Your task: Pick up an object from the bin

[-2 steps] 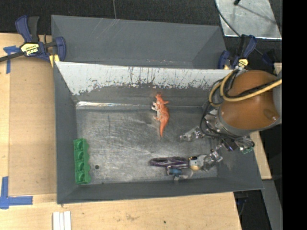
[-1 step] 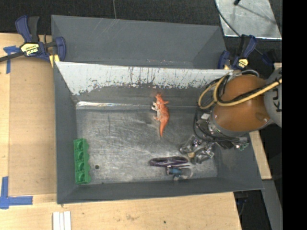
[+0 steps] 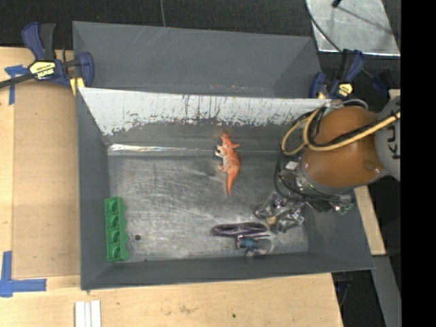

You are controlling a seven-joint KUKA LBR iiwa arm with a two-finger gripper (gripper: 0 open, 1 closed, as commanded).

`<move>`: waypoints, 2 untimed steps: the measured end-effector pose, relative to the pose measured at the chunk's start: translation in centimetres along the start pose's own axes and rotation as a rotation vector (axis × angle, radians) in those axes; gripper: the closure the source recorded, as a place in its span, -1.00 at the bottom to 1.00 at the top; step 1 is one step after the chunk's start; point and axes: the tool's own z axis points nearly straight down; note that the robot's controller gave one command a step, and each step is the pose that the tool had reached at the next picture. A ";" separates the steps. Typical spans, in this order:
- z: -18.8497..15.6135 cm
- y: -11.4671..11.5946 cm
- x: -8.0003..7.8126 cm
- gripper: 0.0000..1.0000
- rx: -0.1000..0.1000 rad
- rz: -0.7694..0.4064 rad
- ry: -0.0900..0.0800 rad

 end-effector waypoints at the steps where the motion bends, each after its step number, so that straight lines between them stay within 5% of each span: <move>1: 0.0 -0.1 -0.1 1.00 0.000 -0.041 0.000; 2: -1.8 -4.0 -1.2 1.00 -0.002 -0.127 0.004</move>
Offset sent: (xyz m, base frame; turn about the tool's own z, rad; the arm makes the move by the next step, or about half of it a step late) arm 0.0597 -0.0367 0.0343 -0.0926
